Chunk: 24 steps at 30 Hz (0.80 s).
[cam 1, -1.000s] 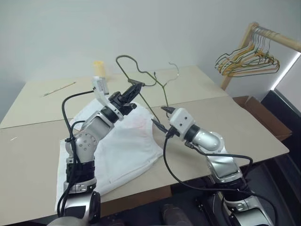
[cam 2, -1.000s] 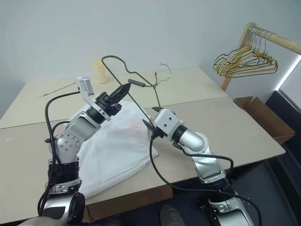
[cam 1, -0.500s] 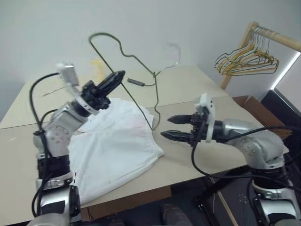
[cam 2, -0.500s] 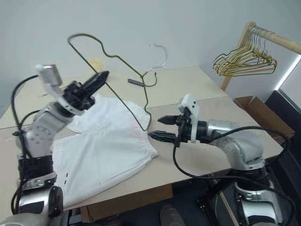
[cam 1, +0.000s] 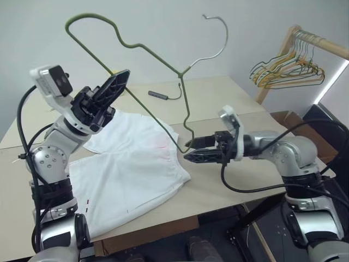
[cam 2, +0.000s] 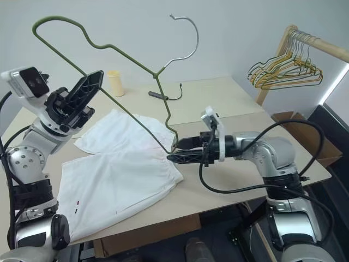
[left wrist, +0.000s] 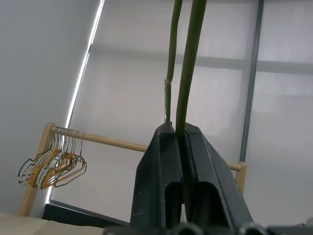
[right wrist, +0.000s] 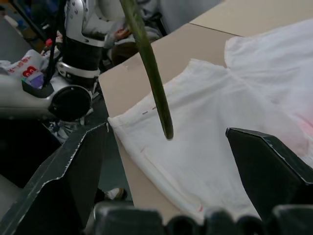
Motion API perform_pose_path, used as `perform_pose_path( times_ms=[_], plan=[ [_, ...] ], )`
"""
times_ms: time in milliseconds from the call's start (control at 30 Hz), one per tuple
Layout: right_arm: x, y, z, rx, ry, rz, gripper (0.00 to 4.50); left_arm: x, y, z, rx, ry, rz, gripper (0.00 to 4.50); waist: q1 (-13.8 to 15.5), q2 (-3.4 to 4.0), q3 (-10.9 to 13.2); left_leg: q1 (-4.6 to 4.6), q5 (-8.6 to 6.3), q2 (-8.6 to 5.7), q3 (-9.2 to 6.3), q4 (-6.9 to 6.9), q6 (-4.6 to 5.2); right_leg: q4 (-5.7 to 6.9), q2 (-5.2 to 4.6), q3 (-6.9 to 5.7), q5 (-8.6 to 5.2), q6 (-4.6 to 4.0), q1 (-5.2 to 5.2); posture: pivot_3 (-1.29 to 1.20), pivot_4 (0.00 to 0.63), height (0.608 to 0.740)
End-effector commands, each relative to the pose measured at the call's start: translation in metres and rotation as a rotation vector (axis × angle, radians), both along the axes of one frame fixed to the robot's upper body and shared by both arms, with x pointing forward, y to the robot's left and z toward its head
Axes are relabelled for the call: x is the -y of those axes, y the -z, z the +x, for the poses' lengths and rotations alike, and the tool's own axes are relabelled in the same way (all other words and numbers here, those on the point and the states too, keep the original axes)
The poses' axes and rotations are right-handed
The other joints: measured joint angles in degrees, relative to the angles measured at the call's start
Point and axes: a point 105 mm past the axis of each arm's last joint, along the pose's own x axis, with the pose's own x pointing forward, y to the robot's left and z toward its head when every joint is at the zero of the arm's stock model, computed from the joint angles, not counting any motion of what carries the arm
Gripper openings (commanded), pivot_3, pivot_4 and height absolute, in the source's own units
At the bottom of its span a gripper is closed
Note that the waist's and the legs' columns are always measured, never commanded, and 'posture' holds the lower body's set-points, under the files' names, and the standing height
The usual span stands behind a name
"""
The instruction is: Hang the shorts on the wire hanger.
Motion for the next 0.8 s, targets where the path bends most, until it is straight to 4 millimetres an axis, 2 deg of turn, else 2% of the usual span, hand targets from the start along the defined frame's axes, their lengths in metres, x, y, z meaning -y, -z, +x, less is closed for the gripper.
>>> perform_pose_path(
  times_ms=[33,267,367,533,700,800],
  plan=[
    [-0.005,-0.017,0.001,0.045,-0.022,0.04,4.48,0.003,-0.005,-0.006,0.031,0.002,0.006,0.0,0.1,0.0,0.0,0.0,0.0,0.0,0.0,0.0,0.0,0.01,0.0,0.0,0.0,0.0,0.0,-0.16,0.0,0.74],
    [-0.008,-0.018,0.001,0.026,-0.048,0.053,4.48,0.002,-0.003,-0.005,0.024,-0.006,0.008,0.0,0.1,0.01,0.0,0.0,0.0,0.0,0.0,0.0,0.0,0.02,0.0,-0.01,0.0,0.0,0.0,-0.15,0.0,0.74],
    [-0.008,-0.017,0.001,0.025,-0.049,0.057,3.57,0.002,-0.003,-0.004,0.02,-0.008,0.007,0.0,0.1,0.01,0.0,0.0,0.0,0.0,0.0,0.01,0.0,0.02,0.0,-0.01,0.0,0.0,-0.01,-0.16,0.0,0.74],
    [-0.01,-0.012,0.001,0.03,-0.044,0.035,1.65,0.004,-0.001,-0.002,0.018,-0.006,0.002,0.0,0.1,0.01,0.0,0.01,0.0,0.0,0.01,0.0,0.0,0.02,0.0,-0.01,-0.01,0.01,-0.01,-0.17,0.0,0.74],
    [-0.01,-0.004,-0.002,0.053,-0.048,0.0,0.03,0.002,0.0,0.0,0.018,-0.017,-0.007,0.0,0.1,0.03,0.0,0.01,0.0,0.0,0.01,0.0,0.0,0.02,0.0,-0.01,-0.01,0.02,-0.01,-0.17,0.0,0.74],
    [-0.009,-0.002,-0.002,0.06,-0.045,-0.006,0.03,0.002,0.001,0.002,0.026,-0.038,-0.006,0.0,0.1,0.03,0.0,-0.01,0.0,-0.01,0.01,0.01,0.0,0.02,-0.01,-0.01,-0.03,0.04,-0.01,-0.17,0.0,0.74]
  ],
)
